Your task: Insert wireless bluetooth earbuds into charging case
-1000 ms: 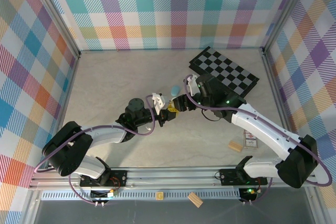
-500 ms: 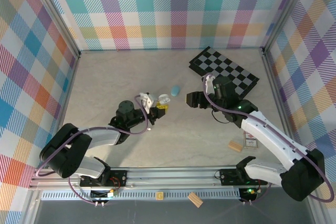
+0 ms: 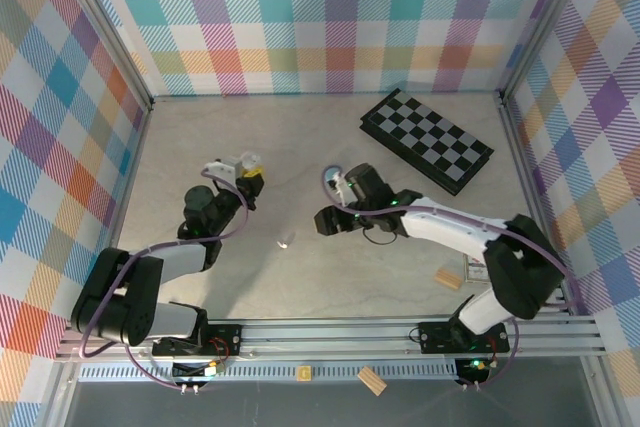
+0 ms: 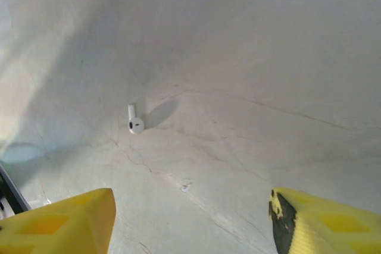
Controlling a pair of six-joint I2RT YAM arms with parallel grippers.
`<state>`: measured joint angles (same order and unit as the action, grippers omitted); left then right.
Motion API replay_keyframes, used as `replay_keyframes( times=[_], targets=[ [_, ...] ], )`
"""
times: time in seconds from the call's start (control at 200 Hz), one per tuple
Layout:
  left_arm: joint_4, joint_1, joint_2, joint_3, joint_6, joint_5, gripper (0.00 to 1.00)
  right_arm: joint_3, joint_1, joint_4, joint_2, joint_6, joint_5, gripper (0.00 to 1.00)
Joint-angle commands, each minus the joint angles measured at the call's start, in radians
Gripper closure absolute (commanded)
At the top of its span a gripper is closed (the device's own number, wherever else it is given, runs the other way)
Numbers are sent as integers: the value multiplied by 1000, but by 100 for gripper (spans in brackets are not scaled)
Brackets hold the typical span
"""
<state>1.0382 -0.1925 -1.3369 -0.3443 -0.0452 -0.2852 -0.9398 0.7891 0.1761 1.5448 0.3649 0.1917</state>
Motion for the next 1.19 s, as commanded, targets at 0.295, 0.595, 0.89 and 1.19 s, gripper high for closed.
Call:
replay_keyframes(
  times=[0.295,0.595,0.89,1.19],
  targets=[
    [-46,114,70,-30,-49,12,87,-243,196,11,307,-172,-101,38],
    [-59,122,82,-33,-54,-11,87,-372,259,91,460,-261,-238,41],
    [-64,123,84,-31,-53,-16,87,-350,254,134,447,-278,-386,44],
    [-51,123,70,-41,-64,-34,87,-302,182,129,367,-245,-418,46]
  ],
)
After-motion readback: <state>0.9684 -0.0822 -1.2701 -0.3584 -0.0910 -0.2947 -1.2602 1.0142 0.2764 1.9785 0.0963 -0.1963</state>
